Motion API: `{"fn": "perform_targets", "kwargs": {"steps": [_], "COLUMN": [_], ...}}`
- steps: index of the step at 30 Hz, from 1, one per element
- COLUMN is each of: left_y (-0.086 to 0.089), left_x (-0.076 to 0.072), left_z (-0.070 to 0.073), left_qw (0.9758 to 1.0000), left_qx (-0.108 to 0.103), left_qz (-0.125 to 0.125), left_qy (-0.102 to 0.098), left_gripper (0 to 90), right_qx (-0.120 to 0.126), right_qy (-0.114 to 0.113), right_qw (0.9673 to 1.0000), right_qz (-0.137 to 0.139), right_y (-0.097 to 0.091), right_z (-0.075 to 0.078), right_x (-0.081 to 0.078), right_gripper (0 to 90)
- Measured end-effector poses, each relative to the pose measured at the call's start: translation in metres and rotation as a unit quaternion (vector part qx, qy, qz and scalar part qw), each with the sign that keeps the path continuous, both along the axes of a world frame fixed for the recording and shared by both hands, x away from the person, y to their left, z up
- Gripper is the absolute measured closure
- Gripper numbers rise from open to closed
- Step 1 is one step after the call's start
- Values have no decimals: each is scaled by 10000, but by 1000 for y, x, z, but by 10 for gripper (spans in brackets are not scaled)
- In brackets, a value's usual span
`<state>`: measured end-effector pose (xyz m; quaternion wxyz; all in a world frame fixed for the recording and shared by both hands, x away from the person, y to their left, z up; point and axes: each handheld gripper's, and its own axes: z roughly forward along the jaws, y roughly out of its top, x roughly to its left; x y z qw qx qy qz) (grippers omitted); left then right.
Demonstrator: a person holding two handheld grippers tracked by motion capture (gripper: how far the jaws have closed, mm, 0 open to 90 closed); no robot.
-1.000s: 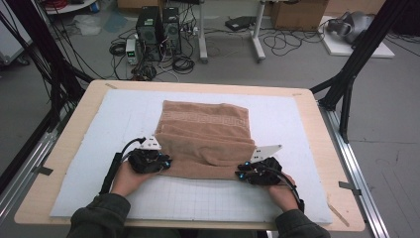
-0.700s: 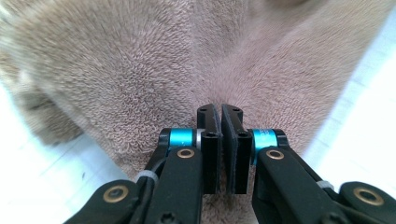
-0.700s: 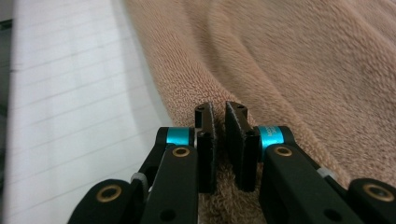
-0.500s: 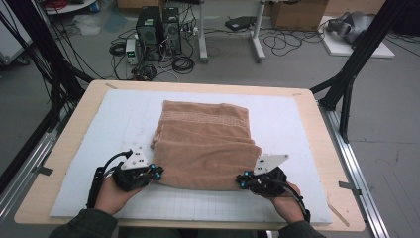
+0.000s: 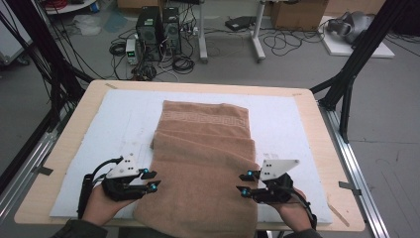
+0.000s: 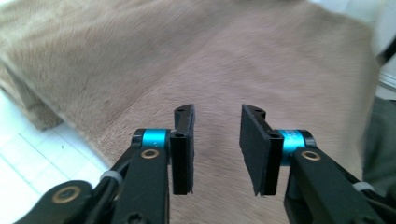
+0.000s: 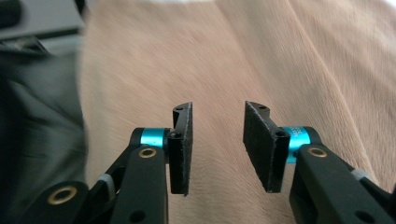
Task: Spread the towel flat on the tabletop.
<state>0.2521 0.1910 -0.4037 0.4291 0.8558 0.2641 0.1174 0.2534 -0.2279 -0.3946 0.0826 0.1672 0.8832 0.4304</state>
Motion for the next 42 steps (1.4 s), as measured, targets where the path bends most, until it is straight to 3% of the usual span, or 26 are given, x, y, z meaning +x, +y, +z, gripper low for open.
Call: {"fn": "perform_targets", "kwargs": {"steps": [2,6,8,10,12,17,21,23,25,28,30,32,33,35,37,39,42], "left_y": [-4,-12,-11,-10,-10,-5,1,2,3,2,-1,-3,-5,-6,-6,-5,-4], "left_x": [10,26,28,27,24,4,-17,-28,-33,-24,-14,-3,3,10,11,8,-3], "left_z": [-14,-31,-35,-37,-38,-33,-26,-21,-16,-14,-17,-23,-26,-34,-38,-39,-38], "left_qw": [9999,9978,9982,9988,9989,9992,9996,9998,9998,9998,9998,9997,9994,9989,9990,9991,9990], "left_qx": [80,617,522,388,343,309,180,122,148,170,189,198,299,361,329,331,396], "left_qz": [66,73,78,79,129,212,86,-25,-70,28,82,138,180,211,175,199,224], "left_qy": [77,242,284,285,278,169,182,176,100,42,-10,48,73,233,231,193,3], "left_gripper": [626,633,689,810,857,865,866,864,835,718,686,667,664,664,734,847,873], "right_qx": [-172,-388,-488,-356,-334,-385,-351,-196,-37,-124,-195,-244,-262,-366,-435,-352,-371], "right_qy": [139,424,488,477,504,440,413,404,333,136,152,210,289,400,525,461,472], "right_qw": [9997,9983,9975,9981,9981,9983,9983,9984,9986,9996,9996,9995,9992,9985,9976,9982,9979], "right_qz": [-39,-114,-149,-148,-67,60,203,350,415,200,131,65,44,18,65,124,256], "right_y": [3,8,10,8,8,12,14,15,14,13,14,16,16,19,22,23,25], "right_z": [-14,-39,-47,-49,-50,-46,-42,-36,-28,-19,-21,-26,-31,-39,-47,-49,-48], "right_x": [11,28,33,34,35,28,16,7,1,2,10,18,23,30,33,32,28], "right_gripper": [603,603,640,701,789,840,844,840,783,682,667,660,654,663,703,787,841]}}
